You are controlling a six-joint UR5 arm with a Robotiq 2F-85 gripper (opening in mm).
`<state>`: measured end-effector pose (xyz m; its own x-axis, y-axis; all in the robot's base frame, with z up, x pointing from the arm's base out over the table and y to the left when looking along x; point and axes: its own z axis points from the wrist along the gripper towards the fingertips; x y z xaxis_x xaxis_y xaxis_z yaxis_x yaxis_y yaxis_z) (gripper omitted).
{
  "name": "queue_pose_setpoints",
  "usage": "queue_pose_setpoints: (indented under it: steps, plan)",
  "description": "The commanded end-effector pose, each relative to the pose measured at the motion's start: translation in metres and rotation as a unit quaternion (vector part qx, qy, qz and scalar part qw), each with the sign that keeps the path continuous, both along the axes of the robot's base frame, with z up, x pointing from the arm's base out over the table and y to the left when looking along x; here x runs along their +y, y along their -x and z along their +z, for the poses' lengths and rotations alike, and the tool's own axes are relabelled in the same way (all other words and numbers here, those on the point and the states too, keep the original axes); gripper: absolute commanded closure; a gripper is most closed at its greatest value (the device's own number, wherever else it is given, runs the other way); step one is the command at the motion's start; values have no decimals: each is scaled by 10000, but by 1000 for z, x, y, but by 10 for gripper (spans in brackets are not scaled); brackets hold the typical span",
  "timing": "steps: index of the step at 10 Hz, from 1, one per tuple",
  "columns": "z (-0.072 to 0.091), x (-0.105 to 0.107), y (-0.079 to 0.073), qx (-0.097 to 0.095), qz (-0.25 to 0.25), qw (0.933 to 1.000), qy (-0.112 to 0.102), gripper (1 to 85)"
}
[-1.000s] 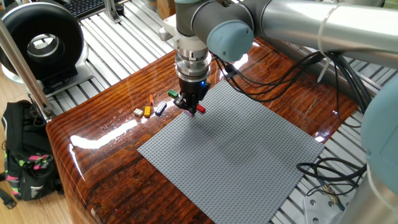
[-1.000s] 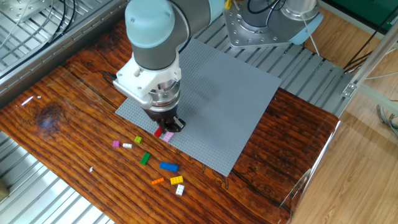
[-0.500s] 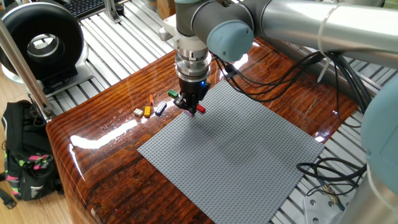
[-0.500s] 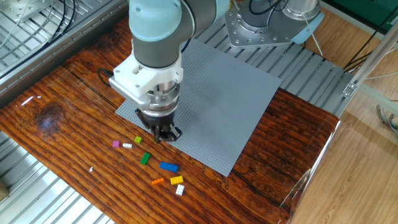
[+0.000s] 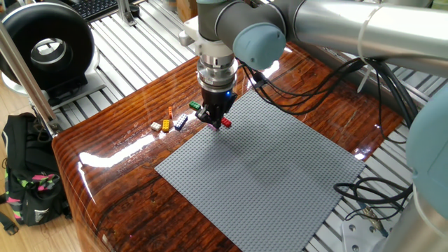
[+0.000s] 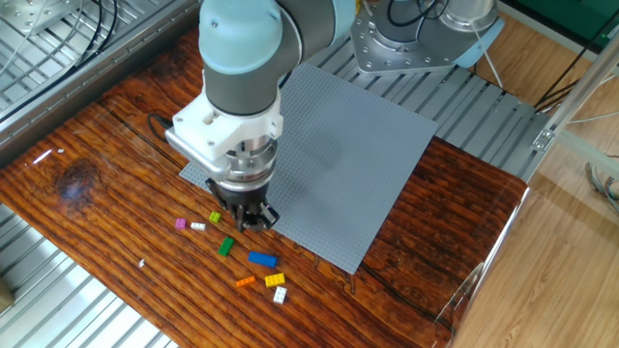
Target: Build with small Lego blocks
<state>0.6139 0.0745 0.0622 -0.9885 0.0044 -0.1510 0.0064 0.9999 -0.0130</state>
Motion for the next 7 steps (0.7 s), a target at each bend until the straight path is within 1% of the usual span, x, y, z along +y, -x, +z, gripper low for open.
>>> queue_pose_setpoints:
  steps: [1, 3, 4, 5, 6, 7]
  plan:
    - [-7, 7, -14, -47, -40, 10000, -51, 840]
    - [-11, 8, -19, 17, 80, 10000, -9, 833]
    - [-13, 10, -21, 33, 148, 9999, -37, 820]
    - [-14, 16, -25, 1, 202, 9997, -159, 797]
    - [-12, 29, -32, -65, 155, 9991, -395, 720]
    - [-10, 29, -38, -125, 116, 9991, -393, 697]
